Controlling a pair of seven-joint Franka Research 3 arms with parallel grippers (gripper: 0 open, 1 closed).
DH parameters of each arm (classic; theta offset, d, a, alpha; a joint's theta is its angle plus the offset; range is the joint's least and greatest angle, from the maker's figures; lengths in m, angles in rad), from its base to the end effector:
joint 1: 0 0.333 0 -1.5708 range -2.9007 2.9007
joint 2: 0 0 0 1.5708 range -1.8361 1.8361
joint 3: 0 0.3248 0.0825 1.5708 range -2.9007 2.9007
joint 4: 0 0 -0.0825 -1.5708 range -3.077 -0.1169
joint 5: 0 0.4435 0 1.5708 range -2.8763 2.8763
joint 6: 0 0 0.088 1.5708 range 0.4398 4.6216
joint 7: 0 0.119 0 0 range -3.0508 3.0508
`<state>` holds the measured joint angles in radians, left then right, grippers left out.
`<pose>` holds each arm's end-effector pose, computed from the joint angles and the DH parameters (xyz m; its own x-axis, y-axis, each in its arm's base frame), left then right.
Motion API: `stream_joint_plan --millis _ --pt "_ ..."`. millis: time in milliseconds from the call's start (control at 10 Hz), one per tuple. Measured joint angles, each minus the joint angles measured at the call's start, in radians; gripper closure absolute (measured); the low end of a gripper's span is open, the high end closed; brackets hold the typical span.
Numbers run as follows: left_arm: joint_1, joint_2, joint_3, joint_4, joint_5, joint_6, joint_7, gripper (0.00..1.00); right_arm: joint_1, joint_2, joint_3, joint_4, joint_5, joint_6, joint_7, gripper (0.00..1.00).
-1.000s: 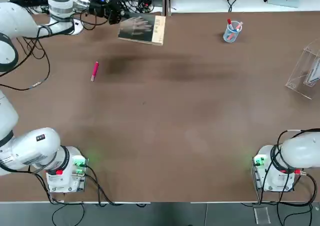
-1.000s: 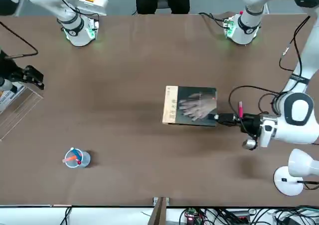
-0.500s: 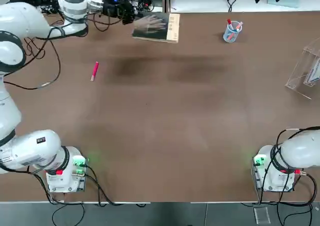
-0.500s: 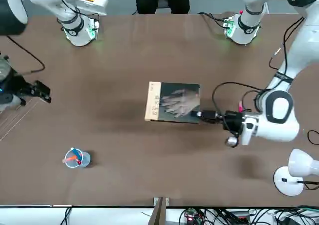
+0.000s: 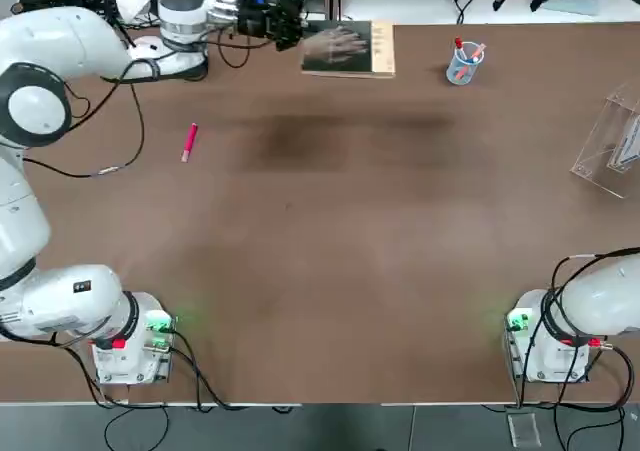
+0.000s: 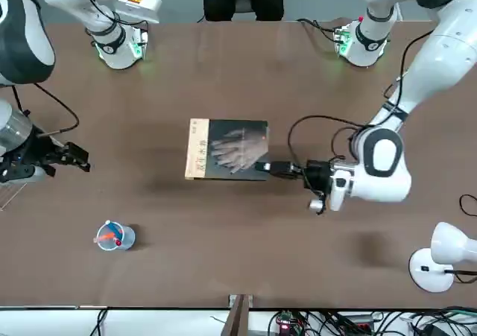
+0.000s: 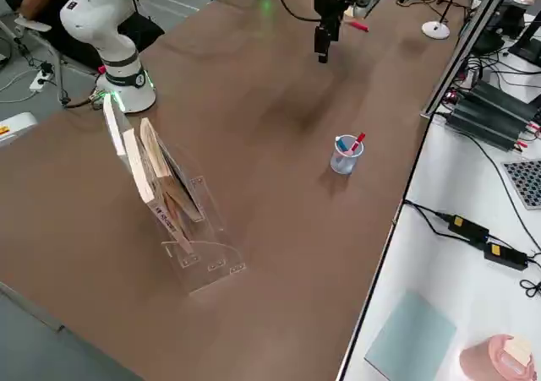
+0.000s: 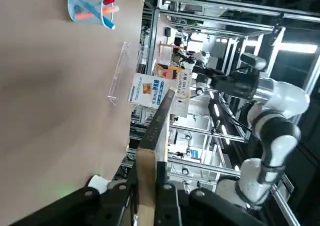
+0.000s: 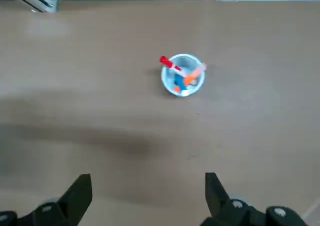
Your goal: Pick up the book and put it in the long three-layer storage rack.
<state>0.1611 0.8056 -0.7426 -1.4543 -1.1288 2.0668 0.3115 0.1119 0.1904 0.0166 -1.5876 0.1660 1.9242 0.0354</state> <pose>0.6965 -0.3742 0.3252 0.9735 -0.1662 -0.1572 0.1358 -0.1333 0.9817 0.6907 0.1020 0.5221 0.9903 0.0344 0.1349 0.0573 -0.9838 -0.1697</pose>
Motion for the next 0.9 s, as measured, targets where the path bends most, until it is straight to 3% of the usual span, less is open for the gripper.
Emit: stream_joint_plan --millis 400,900 --pt "-0.100 0.003 0.000 -0.002 -0.007 0.142 -0.001 1.00 -0.042 0.015 -0.004 -0.001 0.245 -0.001 -0.015 0.00" --pt "-0.188 0.032 0.003 -0.004 -0.098 0.236 0.000 1.00 -0.124 0.050 -0.011 -0.039 0.476 -0.056 -0.172 0.00"
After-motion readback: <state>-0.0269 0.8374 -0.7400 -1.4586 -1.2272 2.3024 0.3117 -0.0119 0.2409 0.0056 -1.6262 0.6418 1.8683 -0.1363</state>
